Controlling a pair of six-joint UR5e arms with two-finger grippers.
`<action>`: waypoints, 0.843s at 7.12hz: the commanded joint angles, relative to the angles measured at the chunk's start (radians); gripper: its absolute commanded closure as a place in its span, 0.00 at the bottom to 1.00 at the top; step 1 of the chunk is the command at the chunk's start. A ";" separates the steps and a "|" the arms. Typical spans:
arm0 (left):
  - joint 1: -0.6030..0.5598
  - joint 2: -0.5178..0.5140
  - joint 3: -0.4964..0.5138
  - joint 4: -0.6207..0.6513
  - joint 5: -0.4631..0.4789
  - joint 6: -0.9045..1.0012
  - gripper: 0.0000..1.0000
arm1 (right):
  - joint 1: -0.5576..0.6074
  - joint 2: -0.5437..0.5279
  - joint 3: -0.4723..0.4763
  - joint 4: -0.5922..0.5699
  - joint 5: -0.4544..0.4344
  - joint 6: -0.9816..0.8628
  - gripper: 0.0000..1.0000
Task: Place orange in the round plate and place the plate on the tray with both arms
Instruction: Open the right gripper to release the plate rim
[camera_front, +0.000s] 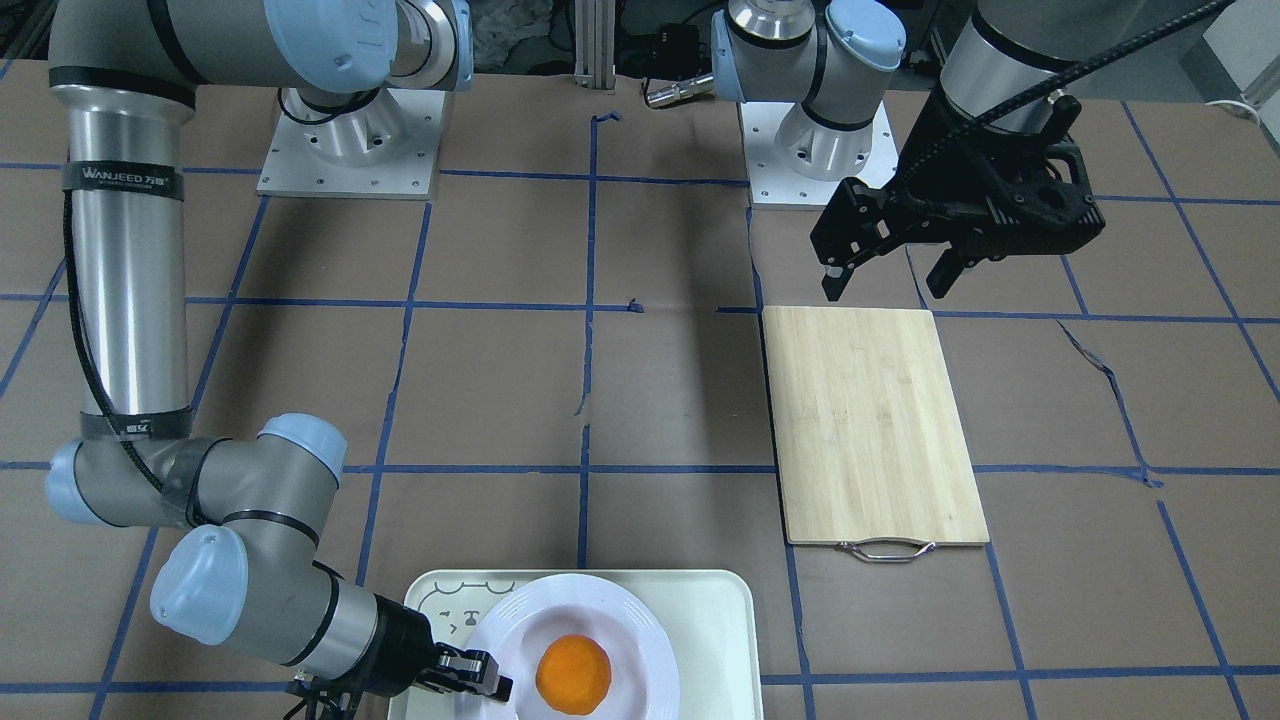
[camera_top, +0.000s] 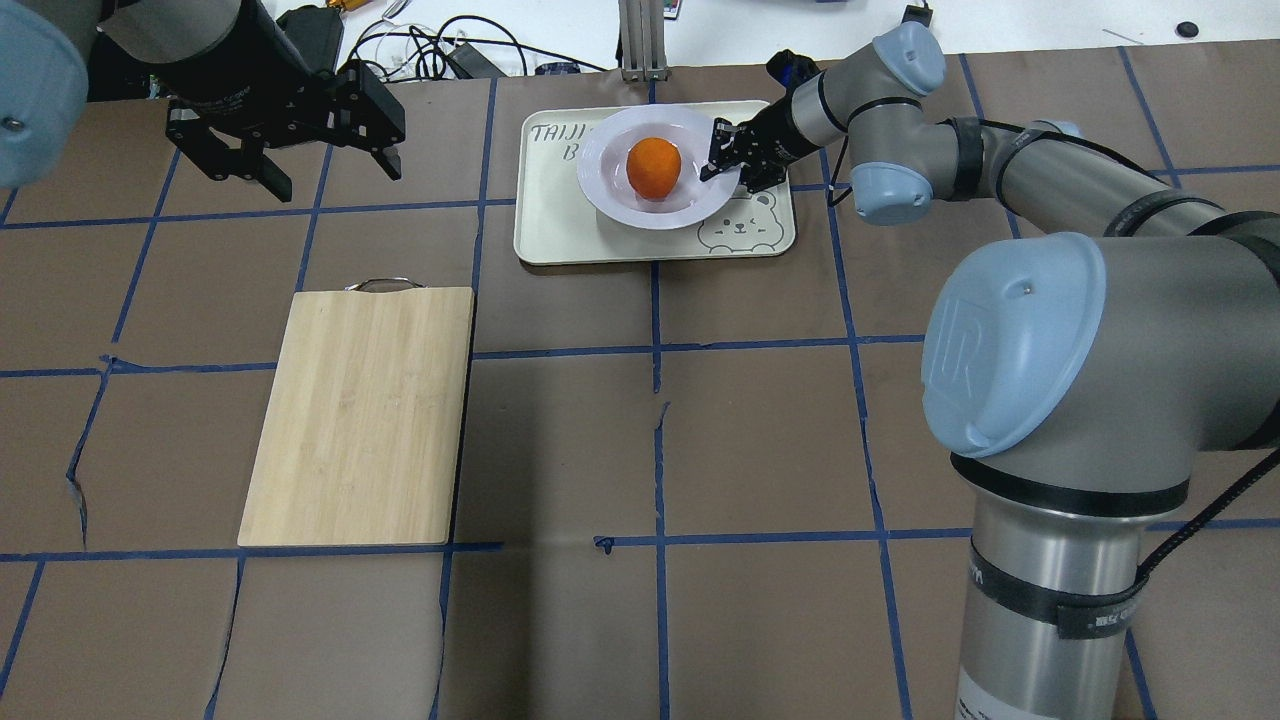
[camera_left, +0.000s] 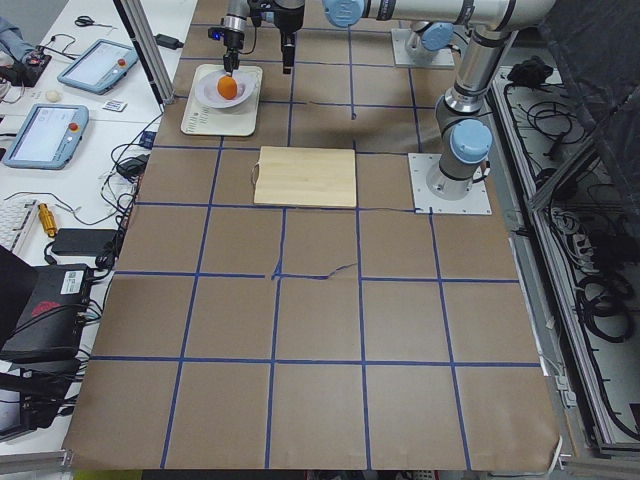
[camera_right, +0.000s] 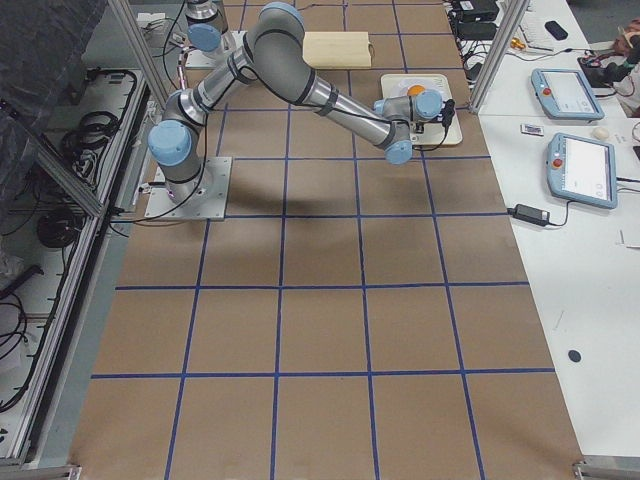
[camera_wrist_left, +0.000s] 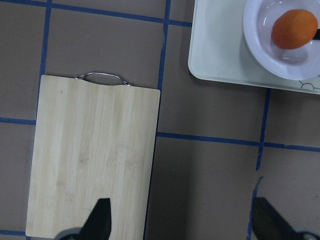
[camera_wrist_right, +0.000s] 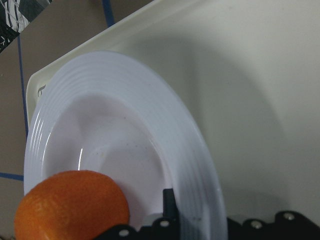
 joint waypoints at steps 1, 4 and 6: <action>0.000 0.000 0.000 0.000 -0.002 0.000 0.00 | 0.000 -0.007 -0.002 -0.001 -0.081 -0.003 0.15; 0.000 0.000 0.000 0.000 0.000 0.000 0.00 | 0.000 -0.045 -0.002 -0.001 -0.132 -0.006 0.00; 0.000 0.000 0.000 0.000 0.000 0.000 0.00 | 0.000 -0.165 0.015 0.096 -0.208 -0.007 0.00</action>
